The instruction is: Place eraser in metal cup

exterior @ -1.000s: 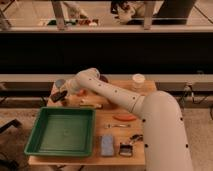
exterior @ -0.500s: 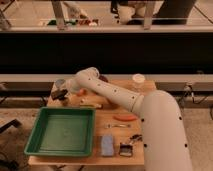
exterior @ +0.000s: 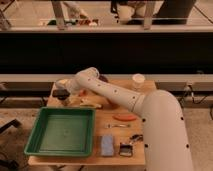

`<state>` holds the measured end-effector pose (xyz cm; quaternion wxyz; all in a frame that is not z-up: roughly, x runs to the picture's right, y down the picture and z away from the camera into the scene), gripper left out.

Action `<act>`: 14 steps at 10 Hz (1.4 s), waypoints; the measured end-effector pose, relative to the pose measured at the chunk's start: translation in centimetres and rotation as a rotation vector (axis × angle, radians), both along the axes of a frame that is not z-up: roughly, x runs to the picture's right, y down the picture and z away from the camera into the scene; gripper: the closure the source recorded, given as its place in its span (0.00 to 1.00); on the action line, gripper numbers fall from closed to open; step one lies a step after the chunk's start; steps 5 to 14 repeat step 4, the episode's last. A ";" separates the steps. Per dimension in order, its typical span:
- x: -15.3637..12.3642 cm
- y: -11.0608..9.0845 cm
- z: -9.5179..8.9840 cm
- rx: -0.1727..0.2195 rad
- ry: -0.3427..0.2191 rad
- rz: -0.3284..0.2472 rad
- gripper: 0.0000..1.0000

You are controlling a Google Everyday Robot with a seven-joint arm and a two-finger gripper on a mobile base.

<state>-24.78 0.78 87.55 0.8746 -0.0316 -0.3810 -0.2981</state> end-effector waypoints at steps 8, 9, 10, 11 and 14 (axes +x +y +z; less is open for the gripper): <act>0.1 -1.4 -2.6 0.042 0.030 -0.019 0.20; 0.1 -1.4 -2.6 0.042 0.030 -0.019 0.20; 0.1 -1.4 -2.6 0.042 0.030 -0.019 0.20; 0.1 -1.4 -2.6 0.042 0.030 -0.019 0.20; 0.1 -1.4 -2.6 0.042 0.030 -0.019 0.20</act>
